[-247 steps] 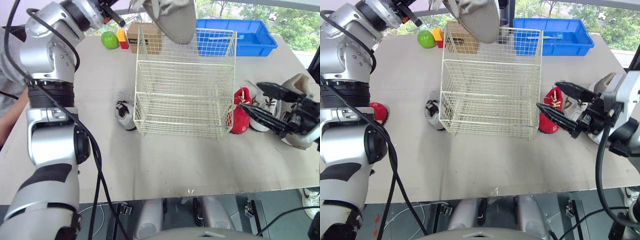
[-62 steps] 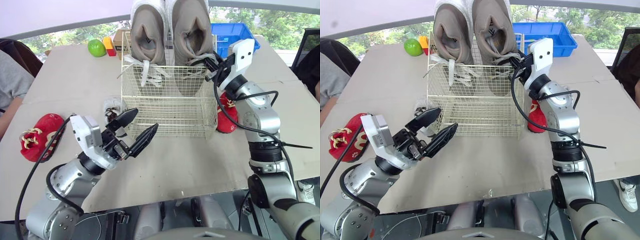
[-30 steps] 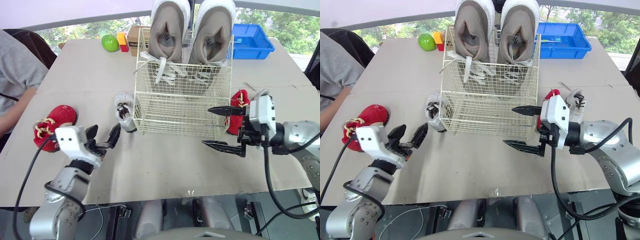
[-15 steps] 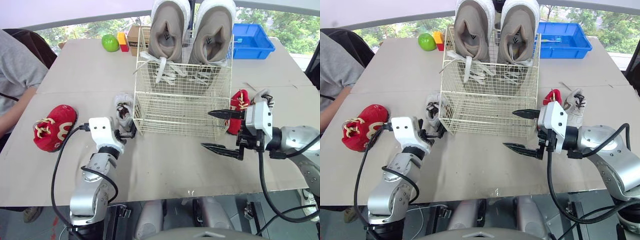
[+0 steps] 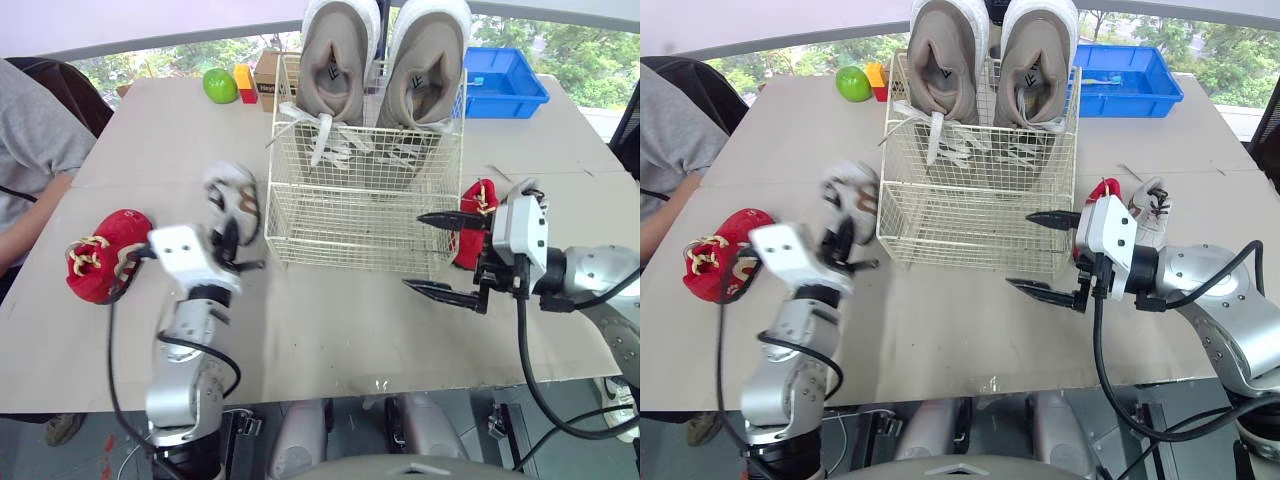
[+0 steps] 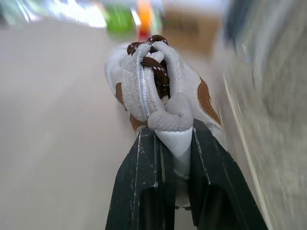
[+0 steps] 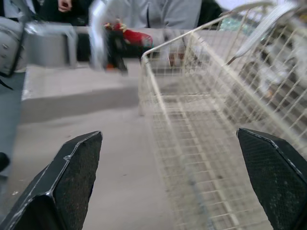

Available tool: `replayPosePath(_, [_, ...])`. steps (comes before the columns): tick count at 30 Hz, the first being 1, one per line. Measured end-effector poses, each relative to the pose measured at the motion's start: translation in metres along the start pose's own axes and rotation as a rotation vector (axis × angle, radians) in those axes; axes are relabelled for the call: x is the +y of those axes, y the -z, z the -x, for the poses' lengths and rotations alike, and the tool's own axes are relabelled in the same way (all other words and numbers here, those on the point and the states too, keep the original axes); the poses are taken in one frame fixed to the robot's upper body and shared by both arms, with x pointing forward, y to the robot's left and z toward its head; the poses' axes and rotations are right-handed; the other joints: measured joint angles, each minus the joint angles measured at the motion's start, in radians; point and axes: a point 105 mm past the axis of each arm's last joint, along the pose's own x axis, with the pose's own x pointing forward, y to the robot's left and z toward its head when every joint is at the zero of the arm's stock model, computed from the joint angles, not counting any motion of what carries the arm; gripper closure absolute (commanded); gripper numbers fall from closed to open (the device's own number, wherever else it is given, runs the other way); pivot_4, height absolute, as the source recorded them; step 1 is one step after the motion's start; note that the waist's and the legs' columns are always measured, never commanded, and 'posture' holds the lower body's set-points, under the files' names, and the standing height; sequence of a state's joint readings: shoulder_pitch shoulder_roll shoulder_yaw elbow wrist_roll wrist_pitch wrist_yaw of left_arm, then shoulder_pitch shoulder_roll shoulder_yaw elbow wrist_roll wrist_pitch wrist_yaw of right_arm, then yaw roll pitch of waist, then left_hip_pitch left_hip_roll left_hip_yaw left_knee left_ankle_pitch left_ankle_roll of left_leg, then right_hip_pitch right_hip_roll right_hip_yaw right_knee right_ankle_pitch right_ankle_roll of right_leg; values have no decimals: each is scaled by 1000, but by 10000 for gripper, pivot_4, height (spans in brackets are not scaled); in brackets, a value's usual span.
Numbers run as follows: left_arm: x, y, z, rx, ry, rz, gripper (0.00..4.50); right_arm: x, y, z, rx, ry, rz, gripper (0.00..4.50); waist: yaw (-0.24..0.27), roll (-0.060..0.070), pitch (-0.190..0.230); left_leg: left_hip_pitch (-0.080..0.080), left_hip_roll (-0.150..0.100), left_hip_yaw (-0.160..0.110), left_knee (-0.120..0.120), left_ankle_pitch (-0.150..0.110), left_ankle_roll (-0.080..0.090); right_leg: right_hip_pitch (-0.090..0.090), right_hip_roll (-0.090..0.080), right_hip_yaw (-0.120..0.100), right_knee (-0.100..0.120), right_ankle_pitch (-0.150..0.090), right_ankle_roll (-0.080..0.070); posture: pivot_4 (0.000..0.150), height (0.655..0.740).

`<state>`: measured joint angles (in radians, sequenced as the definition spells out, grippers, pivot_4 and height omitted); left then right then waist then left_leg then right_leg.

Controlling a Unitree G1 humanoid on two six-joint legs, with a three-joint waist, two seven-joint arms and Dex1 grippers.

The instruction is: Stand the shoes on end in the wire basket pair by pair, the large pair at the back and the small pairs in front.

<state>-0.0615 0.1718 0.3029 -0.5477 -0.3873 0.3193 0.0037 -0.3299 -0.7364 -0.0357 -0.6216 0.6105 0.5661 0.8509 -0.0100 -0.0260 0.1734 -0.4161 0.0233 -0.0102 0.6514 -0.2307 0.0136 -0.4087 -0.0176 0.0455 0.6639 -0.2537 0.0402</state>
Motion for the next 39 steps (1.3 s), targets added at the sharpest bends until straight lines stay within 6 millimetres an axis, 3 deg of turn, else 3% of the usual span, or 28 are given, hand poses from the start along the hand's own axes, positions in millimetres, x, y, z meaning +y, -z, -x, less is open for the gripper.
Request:
replayPosePath(2, [-7,-35,-8,-131,91,6,44004,-9,-13,-5,-38,16,25,1260,0,0,0,-1,0,1,1,0,0,0,0,0,1,0,0,1500,7400])
replayPosePath(3, [-23,-59,-11,-206,237,-25,44004,-14,-31,-9,-84,4,47,1260,0,0,0,-1,-1,1,2,0,0,0,0,0,1,0,0,1500,7400])
replayPosePath(6, [-63,-85,0,-283,564,-75,44004,-21,-66,-16,-160,-57,50,1260,-2,1,1,0,-1,1,1,0,0,1,-1,0,0,0,0,1500,7400])
replayPosePath(9, [-91,-76,16,-232,867,-150,44004,-32,-94,-16,-141,-89,87,1260,-4,1,1,0,-1,1,1,0,0,0,-1,0,-1,0,0,1500,7400])
replayPosePath(14, [-97,-60,27,-217,1150,-344,44004,-51,-106,-24,-38,-105,114,1260,-3,2,1,0,0,3,-1,0,0,-1,1,-2,-1,0,-1,1500,7400])
replayPosePath(18, [-105,-49,33,-244,1303,-442,44004,-55,-100,-28,63,-156,131,1260,0,2,2,-2,0,4,-1,0,0,-1,-1,-2,-1,0,0,1500,7400])
replayPosePath(21, [-113,-46,33,-317,1431,-575,44004,-60,-83,-27,226,-226,166,1260,-1,3,3,-3,0,6,0,0,1,-2,-2,-1,-2,0,0,1500,7400])
replayPosePath(24, [-118,-48,31,-382,1481,-656,44004,-60,-71,-28,322,-304,201,9251,-5,4,3,-3,0,6,0,0,1,-3,-1,-1,-1,0,0,1500,7400])
replayPosePath(25, [-119,-46,30,-390,1487,-664,44004,-59,-65,-28,357,-332,204,15608,-6,5,4,-3,1,5,0,0,1,-3,-1,-1,-1,0,0,1500,7400])
replayPosePath(28, [-121,-41,31,-402,1515,-698,44004,-58,-50,-27,432,-392,196,28721,-7,5,4,-3,2,4,0,0,1,-4,0,-2,0,0,0,1500,7400])
replayPosePath(32, [-124,-39,32,-432,1542,-747,44004,-56,-44,-24,472,-442,203,42840,-4,7,5,-3,2,3,-1,0,1,-4,0,-2,0,0,0,1500,7400])
replayPosePath(34, [-125,-39,32,-432,1546,-751,33765,-56,-43,-23,475,-450,201,43614,-4,7,5,-3,2,3,0,0,1,-4,-1,-2,0,0,0,1500,7400])
replayPosePath(35, [-124,-41,32,-391,1552,-686,30916,-55,-43,-24,474,-451,191,43642,-6,7,5,-3,2,2,0,0,1,-4,-1,-1,0,0,0,1500,7400])
replayPosePath(37, [-115,-61,31,-239,1449,-300,20737,-61,-38,-20,475,-408,80,43776,-10,7,5,-3,3,0,0,-1,1,-4,-2,-1,1,0,0,1500,7400])
replayPosePath(39, [-111,-66,28,-178,1406,-198,14883,-62,-36,-19,469,-398,34,44187,-10,6,5,-3,3,-2,0,-1,1,-4,-4,-2,1,0,0,1500,7400])
